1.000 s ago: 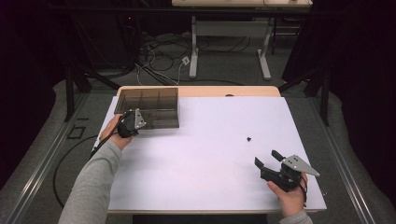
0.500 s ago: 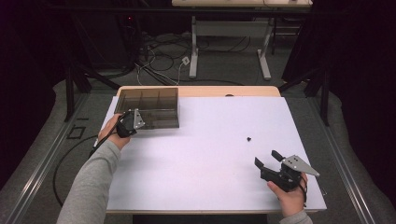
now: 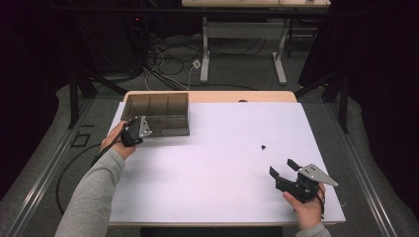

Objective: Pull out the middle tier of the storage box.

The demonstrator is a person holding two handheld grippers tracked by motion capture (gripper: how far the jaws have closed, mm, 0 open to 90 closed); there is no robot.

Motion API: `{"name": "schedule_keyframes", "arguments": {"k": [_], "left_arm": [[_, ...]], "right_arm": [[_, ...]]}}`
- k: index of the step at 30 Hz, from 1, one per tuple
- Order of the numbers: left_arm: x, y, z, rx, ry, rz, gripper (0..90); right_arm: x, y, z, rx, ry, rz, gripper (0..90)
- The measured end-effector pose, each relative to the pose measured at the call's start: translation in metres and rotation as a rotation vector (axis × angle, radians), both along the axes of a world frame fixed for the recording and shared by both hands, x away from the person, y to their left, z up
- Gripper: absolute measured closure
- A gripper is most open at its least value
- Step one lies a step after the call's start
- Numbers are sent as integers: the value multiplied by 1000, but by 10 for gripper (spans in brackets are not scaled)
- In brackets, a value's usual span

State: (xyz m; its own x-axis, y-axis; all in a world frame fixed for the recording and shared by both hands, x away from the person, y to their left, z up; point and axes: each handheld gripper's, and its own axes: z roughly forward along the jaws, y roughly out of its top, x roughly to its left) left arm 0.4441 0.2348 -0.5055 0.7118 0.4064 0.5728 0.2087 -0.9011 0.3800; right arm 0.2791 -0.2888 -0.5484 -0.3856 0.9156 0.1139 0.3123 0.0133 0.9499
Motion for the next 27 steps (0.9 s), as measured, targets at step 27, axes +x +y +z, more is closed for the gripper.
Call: {"name": "schedule_keyframes", "arguments": {"k": [27], "left_arm": [[-11,-9,5,-1,-3,-39,628]], "right_arm": [[0,0,0,-3,-3,-1,231]]}}
